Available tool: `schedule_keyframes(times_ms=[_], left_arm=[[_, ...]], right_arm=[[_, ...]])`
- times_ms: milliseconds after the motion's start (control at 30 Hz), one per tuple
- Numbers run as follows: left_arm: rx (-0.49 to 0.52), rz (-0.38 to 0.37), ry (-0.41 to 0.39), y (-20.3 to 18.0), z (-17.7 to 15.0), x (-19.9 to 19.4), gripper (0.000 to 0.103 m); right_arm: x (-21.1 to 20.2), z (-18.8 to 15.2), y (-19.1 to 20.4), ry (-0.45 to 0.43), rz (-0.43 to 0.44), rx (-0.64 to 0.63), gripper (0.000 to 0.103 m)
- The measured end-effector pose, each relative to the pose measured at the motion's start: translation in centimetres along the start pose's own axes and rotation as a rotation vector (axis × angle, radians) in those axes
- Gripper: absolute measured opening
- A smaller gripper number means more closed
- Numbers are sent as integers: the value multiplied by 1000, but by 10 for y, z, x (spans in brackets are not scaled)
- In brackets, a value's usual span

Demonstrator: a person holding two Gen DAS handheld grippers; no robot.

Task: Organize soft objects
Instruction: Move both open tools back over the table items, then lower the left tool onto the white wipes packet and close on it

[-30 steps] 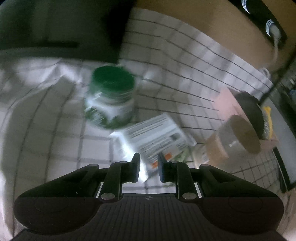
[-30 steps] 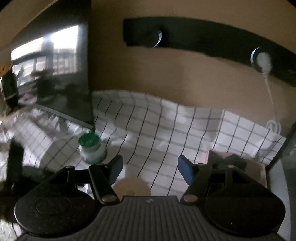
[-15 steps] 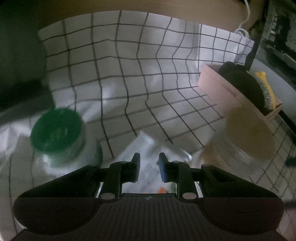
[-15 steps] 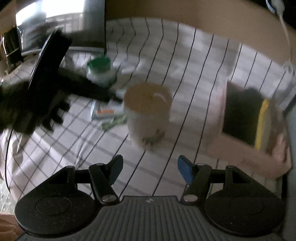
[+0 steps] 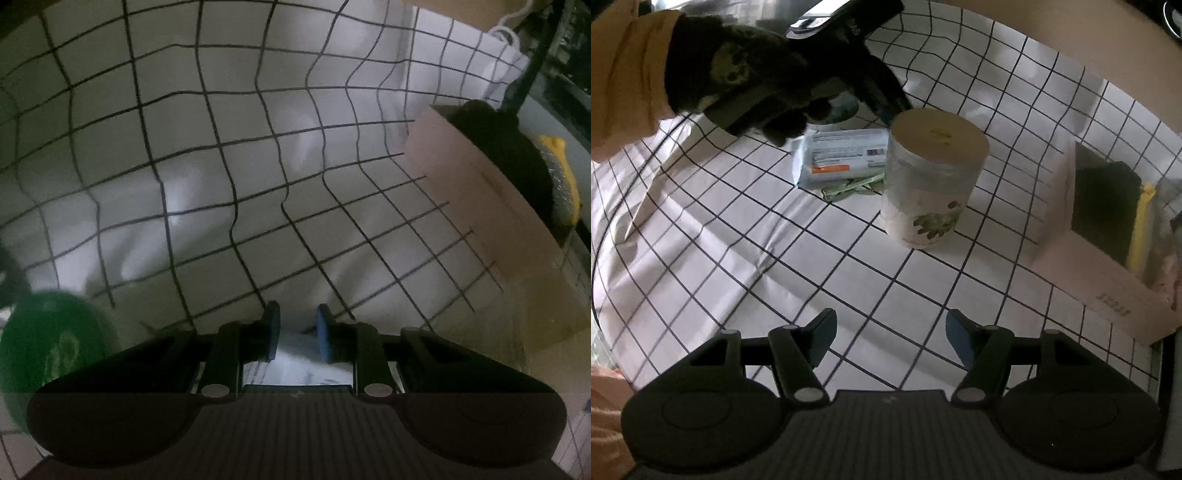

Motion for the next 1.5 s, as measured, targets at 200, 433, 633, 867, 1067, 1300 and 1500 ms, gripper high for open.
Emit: schedule_keyframes(times_ms=[200,433,633,867,1067,1300,1500], left_arm=[[33,7,7,-3,-34,-29,25],[-49,111,-104,14,-77,-101,26],[-19,55,-56,-3,-104,-125,26],[165,20,14,-44,-126,-112,49],[175,-33,18,-54,-125,-105,78],[123,127,-25,-21,-121,-107,73],[-78,-38,-53,24,-117,-105,74]], right_arm=[[13,2,3,9,16,-7,66],[28,6,15,7,49,-26,66],[50,8,14,44,72,39,66],[54,5,13,36,67,79,70],[52,-2,16,6,53,92,77],[57,-4,22,10,65,80,99],[58,-3,24,22,63,80,103]])
Point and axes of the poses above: each gripper's, at about its wrist camera, not at the fingertips, and x roughly the way its jaws point, y to its left, z to its top, the point moved 1 cm from there along x, roughly the way its jaws point, and after that the axes turned 5 degrees about -y, right-handed, at the moved point
